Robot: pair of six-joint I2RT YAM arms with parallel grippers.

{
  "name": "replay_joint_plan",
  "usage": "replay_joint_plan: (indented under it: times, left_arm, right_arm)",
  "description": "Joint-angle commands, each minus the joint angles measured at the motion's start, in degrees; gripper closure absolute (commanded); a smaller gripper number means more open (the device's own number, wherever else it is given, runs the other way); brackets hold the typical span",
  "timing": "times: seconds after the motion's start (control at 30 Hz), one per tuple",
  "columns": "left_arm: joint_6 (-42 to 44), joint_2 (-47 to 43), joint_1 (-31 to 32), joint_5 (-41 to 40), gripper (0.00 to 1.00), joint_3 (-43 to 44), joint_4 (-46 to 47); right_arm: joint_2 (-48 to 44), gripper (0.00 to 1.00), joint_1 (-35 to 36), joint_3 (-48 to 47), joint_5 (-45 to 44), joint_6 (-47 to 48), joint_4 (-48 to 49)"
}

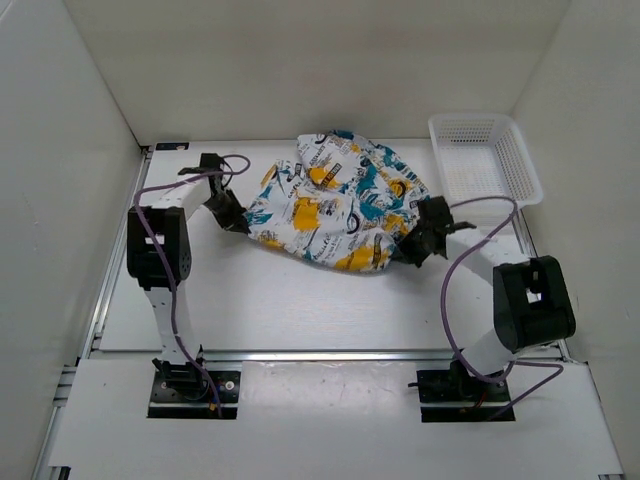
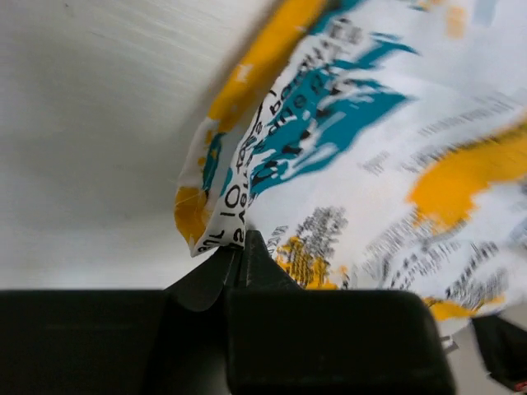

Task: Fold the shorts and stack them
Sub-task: Flatten the shorts out

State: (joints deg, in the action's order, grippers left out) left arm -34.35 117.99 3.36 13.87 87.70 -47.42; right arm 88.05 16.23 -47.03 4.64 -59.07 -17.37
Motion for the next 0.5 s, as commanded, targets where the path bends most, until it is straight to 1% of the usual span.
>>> replay_joint_plan:
  times: [0.0,0.03,0.1,0.13,0.2,0.23,0.3,0.33,0.37,0.4,0.43,0.47]
  left_arm:
    - [-1.0,-12.9,-2.3,3.1,0.9,4.7,-0.5]
    - [-1.0,-14.5,-2.3,3.6,0.9,5.4,-1.0]
    - [-1.9,-19.3,-3.1,3.6,0.9,4.2,-1.0]
    - [-2.6,-20.8,-3.1,3.6,0.9,3.4,-1.0]
    - [-2.6,-23.1,-2.2,3.1,0.9,1.3,-1.0]
    - [-2.6,-25.2,-1.2,3.1,0.9,-2.0,-1.0]
    - [-2.0,-27.8,-0.2,3.1,0.9,-6.6,-1.0]
    - [-2.0,-29.1,-0.2,2.4,0.9,-9.2,-1.0]
    - [-2.0,-32.3,1.4,2.4,0.9,-15.0,-1.0]
    - [-2.0,-33.9,2.0,0.6,0.9,-17.9,-1.0]
    - [-2.0,-35.4,3.4,-0.2,0.9,-20.6,-1.0]
    - [-3.4,-38.3,4.1,-0.7,0.9,-25.3,-1.0]
  right_arm:
    - [-1.0,1.0,-4.5,-14.0,-0.3,10.0,-4.6]
    - [-0.3,1.0,-5.9,-20.8,1.2,13.9,-6.8]
    - [-0.2,1.0,-5.9,-26.2,1.2,17.3,-13.2]
    - [-0.9,1.0,-4.9,-27.4,1.2,18.7,-14.5]
    - [-2.5,1.0,-3.7,-26.5,-0.2,21.5,-16.6]
    - [-5.0,1.0,-2.6,-24.9,-0.2,21.5,-18.2]
    - [-8.2,1.0,-1.9,-17.4,-0.9,22.1,-18.8]
    - [-12.2,1.0,-1.9,-14.5,-0.1,21.5,-19.8]
    - [-14.6,1.0,-1.3,-11.5,0.8,21.0,-20.3]
    - [-19.4,1.0,-1.3,-5.4,1.4,19.4,-21.2]
    - [-21.8,1.0,-0.8,-2.6,2.2,18.6,-21.7]
    - [-26.0,1.0,-0.8,2.4,3.6,16.6,-22.3]
